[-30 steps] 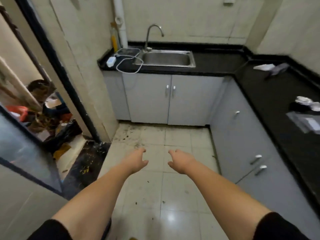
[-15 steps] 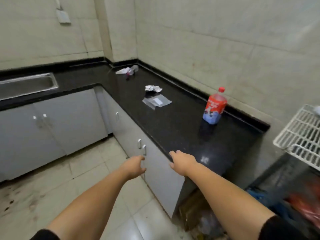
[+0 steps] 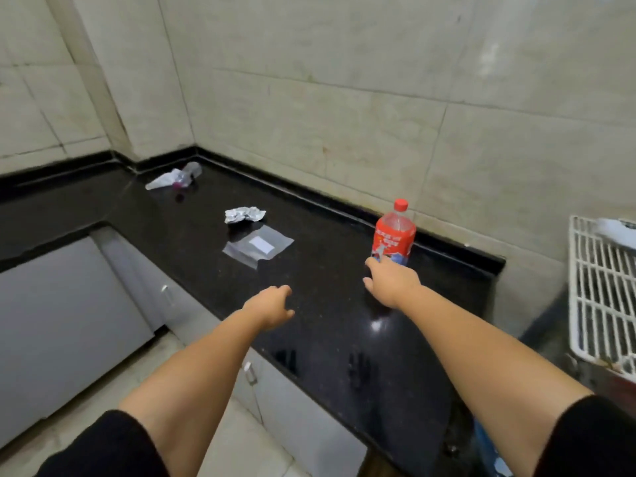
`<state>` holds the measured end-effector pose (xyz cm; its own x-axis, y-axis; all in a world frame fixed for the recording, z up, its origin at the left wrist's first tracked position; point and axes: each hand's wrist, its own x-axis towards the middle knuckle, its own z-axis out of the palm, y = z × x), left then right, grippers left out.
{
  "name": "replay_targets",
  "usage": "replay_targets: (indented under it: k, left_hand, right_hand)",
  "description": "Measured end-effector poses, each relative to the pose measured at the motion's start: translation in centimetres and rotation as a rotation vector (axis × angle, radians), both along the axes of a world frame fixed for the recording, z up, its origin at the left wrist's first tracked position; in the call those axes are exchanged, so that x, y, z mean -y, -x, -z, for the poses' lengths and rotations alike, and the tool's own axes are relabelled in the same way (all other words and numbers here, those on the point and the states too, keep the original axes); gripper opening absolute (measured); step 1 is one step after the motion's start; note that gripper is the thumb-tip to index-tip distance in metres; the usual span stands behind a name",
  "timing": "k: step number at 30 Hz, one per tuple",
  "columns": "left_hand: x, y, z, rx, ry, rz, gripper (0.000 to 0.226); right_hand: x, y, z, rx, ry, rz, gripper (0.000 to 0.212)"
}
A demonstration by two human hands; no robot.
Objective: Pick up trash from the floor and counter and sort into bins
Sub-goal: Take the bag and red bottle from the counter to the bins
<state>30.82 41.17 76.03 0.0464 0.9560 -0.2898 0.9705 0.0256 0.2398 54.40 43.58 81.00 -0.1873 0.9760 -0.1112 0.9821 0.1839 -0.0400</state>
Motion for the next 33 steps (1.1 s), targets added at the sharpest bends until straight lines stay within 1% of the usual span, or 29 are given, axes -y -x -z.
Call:
replay_targets:
  k: [3,7,10,13,15,17,20,23,27,29,30,33]
  left_hand:
    - [-5.8,2.5,0.0,-0.05,0.03,0.049,0.055]
    - [-12.8,5.0,1.0,-0.112,0.045,0.101,0.052]
    - [-16.4,6.2,3.0,-0.174,0.037,0.104,0.055]
    - [-19.2,7.3,5.3,-0.256,0.051,0.094,0.066]
    - [-20.7,8.3,6.7,-0.313,0.07,0.094,0.069]
    - [-21.5,9.1,7.8,-0.345,0.074,0.097,0.065]
    - [-21.8,9.8,9.3,-0.349,0.017,0.102,0.044]
    - [-21.6,9.7,9.9,-0.322,-0.052,0.068,0.035]
    - [-19.6,9.0,9.6,-0.235,0.044,-0.002,0.036]
    - [-17.7,8.5,9.7,-0.141,0.091,-0.042,0.031]
    - [-16.6,8.2,9.6,-0.077,0.092,-0.056,0.027]
    - [-13.8,7.2,8.3,0.01,-0.002,-0.095,0.02]
  right_hand:
    - [-5.2,0.4,-1.2,-0.04,-0.086,0.078,0.039]
    - [-11.4,0.4,-2.7,0.04,-0.262,0.193,0.04]
    - [-15.1,-0.4,-2.4,0.101,-0.249,0.285,0.044]
    - [-17.6,-1.2,-1.1,0.114,-0.206,0.368,0.04]
    - [-18.5,-1.5,-0.1,0.125,-0.238,0.379,0.038]
    - [-18.9,-1.8,0.5,0.122,-0.285,0.353,0.038]
    - [-19.0,-2.3,0.8,0.115,-0.322,0.324,0.037]
    - [-18.7,-2.2,0.8,0.119,-0.351,0.316,0.035]
    - [-17.5,-1.2,0.2,0.111,-0.33,0.282,0.029]
    - [-17.0,-0.7,-0.5,0.182,-0.277,0.225,0.023]
    - [-16.9,-0.3,-0.8,0.215,-0.251,0.186,0.023]
    - [-16.3,2.0,-1.5,0.215,-0.25,0.051,0.026]
